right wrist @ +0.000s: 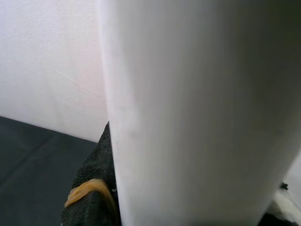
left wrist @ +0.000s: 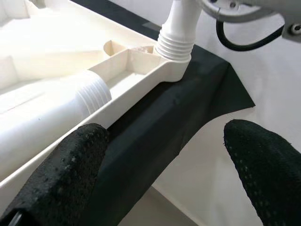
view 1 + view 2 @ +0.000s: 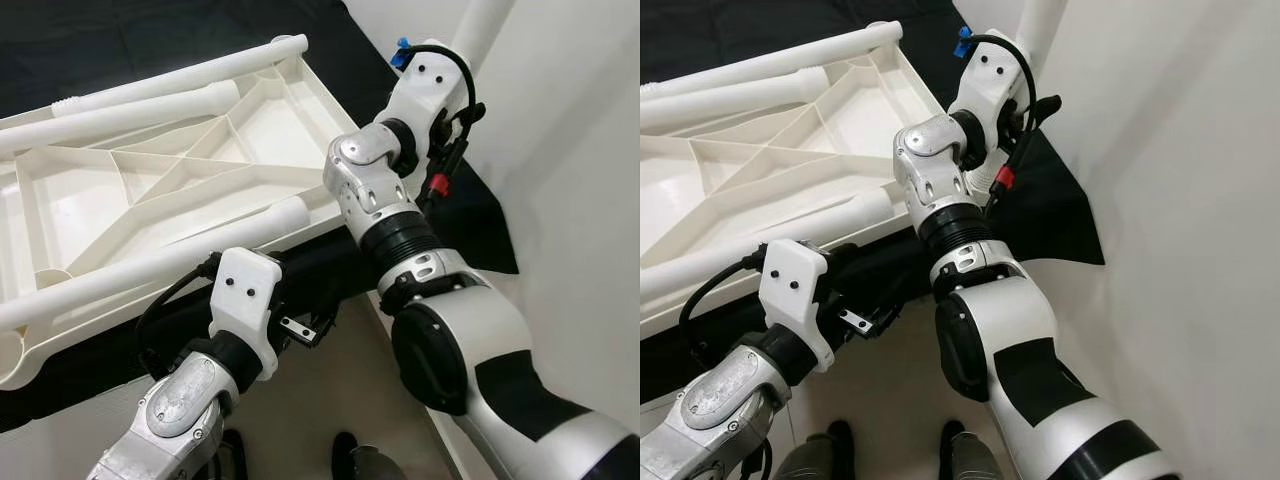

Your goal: Building children table

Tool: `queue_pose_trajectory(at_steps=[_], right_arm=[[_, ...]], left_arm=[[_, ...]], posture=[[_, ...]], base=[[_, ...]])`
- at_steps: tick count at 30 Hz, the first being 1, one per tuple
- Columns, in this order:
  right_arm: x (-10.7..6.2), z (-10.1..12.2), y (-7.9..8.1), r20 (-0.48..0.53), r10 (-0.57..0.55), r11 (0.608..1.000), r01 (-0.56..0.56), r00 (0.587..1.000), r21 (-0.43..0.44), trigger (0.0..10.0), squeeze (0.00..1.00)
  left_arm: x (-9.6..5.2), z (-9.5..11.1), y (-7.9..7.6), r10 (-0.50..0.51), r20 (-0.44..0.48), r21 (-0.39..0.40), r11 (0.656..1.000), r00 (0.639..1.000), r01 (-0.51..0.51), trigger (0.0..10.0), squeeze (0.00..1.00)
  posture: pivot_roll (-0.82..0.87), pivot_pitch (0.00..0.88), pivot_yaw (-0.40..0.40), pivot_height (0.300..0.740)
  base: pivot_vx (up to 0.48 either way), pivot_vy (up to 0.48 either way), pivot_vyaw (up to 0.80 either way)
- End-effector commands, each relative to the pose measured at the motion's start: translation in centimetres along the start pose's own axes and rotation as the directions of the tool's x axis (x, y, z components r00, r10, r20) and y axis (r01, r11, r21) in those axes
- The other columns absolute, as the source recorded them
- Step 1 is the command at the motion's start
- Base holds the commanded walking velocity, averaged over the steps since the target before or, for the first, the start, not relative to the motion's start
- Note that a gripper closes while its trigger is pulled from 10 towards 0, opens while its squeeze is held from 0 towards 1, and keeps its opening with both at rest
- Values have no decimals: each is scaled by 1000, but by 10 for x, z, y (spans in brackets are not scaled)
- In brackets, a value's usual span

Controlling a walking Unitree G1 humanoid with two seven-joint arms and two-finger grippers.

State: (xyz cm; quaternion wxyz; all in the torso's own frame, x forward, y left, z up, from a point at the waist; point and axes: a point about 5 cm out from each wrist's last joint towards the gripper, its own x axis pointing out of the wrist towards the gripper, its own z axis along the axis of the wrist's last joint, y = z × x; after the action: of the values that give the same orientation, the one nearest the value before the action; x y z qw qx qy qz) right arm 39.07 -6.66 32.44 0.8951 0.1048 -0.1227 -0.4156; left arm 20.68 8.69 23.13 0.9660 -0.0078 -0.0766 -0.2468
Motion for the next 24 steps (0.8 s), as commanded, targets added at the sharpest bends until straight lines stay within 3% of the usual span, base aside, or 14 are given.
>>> queue_pose_trajectory(at_steps=[1, 2, 3, 5, 6, 7, 17, 18, 24], right_arm=[[-9, -58, -13, -221, -33, 986, -3, 975, -165, 10000, 0], [-9, -58, -13, -216, -25, 986, -10, 976, -164, 10000, 0], [-9, -57, -12, -208, -13, 988, -20, 978, -156, 10000, 451], [-9, -57, -12, -208, -13, 988, -20, 978, -156, 10000, 451], [-10, -56, -11, -207, 8, 990, -38, 978, -138, 10000, 812], [-10, -55, -10, -200, 24, 990, -51, 979, -129, 10000, 1000], [-5, -49, -8, -154, 62, 990, -80, 986, -113, 10000, 1000], [-3, -48, -8, -141, 70, 991, -85, 988, -107, 10000, 0], [5, -37, -6, -35, 144, 983, -147, 989, -110, 10000, 0]], left_arm=[[-2, -6, -1, 1, -21, -2, 1000, 1000, -1, 10000, 0], [-2, -6, -1, 1, -22, -2, 1000, 1000, -1, 10000, 0], [-1, -6, -1, 1, -21, -2, 1000, 1000, -1, 10000, 0], [-1, -6, -1, 1, -21, -2, 1000, 1000, -1, 10000, 0], [-1, -6, -1, 0, -20, -1, 1000, 1000, 0, 10000, 0], [-1, -6, -1, -1, -20, -1, 1000, 1000, 1, 10000, 0], [0, -6, -1, -4, -16, 0, 1000, 1000, 4, 10000, 0], [0, -6, -1, -4, -18, 1, 1000, 1000, 4, 10000, 0], [2, -7, -1, -8, -16, 0, 1000, 1000, 8, 10000, 0]], posture=[[118, 335, -91, 740], [118, 335, -91, 740], [116, 335, -91, 740], [116, 335, -91, 740], [116, 335, -91, 740], [114, 336, -89, 740], [111, 339, -83, 740], [107, 339, -81, 740], [105, 338, -78, 740]], base=[[0, 0, 0], [0, 0, 0], [0, 0, 0], [0, 0, 0], [0, 0, 0], [0, 0, 0], [0, 0, 0], [0, 0, 0], [0, 0, 0]])
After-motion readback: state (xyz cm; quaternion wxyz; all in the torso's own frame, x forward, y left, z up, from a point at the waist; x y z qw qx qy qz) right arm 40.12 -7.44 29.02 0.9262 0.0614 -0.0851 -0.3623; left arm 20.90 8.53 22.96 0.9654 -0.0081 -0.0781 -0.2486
